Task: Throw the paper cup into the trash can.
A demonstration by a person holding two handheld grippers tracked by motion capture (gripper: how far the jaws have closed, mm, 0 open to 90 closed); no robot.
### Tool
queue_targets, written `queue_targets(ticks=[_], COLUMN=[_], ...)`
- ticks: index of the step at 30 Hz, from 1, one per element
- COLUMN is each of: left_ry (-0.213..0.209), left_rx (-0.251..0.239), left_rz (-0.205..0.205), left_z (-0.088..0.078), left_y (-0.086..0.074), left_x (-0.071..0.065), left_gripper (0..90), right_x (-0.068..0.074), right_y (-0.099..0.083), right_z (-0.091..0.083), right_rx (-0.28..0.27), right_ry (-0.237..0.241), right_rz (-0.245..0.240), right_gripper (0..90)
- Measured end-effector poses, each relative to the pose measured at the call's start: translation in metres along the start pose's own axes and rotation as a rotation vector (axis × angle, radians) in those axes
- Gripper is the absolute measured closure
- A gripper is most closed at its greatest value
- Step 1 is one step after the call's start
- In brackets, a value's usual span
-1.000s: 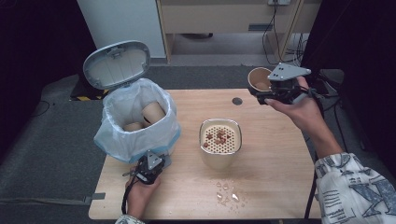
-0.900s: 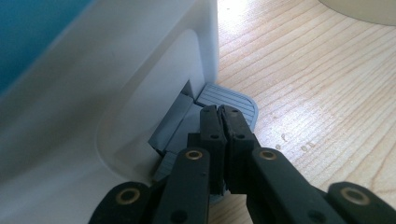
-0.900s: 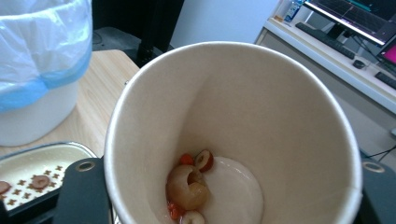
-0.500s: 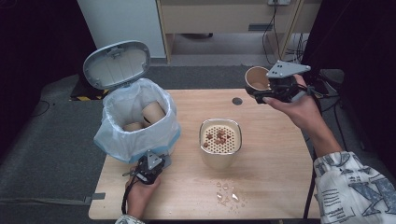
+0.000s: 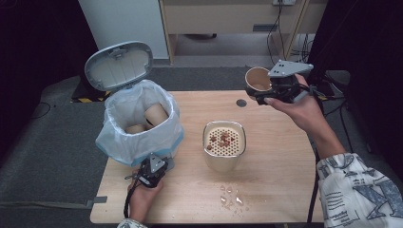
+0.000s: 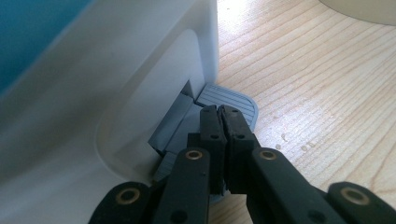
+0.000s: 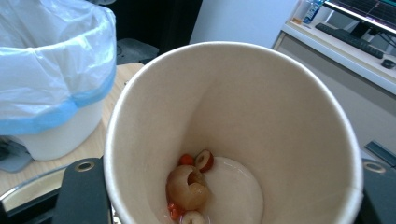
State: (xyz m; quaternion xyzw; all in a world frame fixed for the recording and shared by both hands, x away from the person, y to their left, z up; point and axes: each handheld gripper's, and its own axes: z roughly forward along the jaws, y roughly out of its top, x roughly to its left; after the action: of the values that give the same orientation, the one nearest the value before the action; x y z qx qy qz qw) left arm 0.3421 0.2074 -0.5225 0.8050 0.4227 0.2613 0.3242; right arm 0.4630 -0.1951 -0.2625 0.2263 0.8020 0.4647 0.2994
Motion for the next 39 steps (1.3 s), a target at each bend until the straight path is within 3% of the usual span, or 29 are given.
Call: queue_targets(ticks=[14,25,39], left_ry=[0.0,0.001,0.003], left_rx=[0.0,0.001,0.002], left_rz=[0.001,0.002,0.003], left_z=[0.0,0.0,0.0], left_y=[0.0,0.0,0.0], left_x=[0.0,0.0,0.0], left_gripper=[87.3,87.3,87.3], right_x=[0.012,0.021,0.033], right_y=[0.015,0.025,0.039], right_z=[0.013,0.022,0.035], right_rx=[0.013,-0.005,-0.006], right_ry=[0.057,0.136,0.198], right_rz=[0.005,0.028,0.04], right_gripper=[31.2,31.3,31.2])
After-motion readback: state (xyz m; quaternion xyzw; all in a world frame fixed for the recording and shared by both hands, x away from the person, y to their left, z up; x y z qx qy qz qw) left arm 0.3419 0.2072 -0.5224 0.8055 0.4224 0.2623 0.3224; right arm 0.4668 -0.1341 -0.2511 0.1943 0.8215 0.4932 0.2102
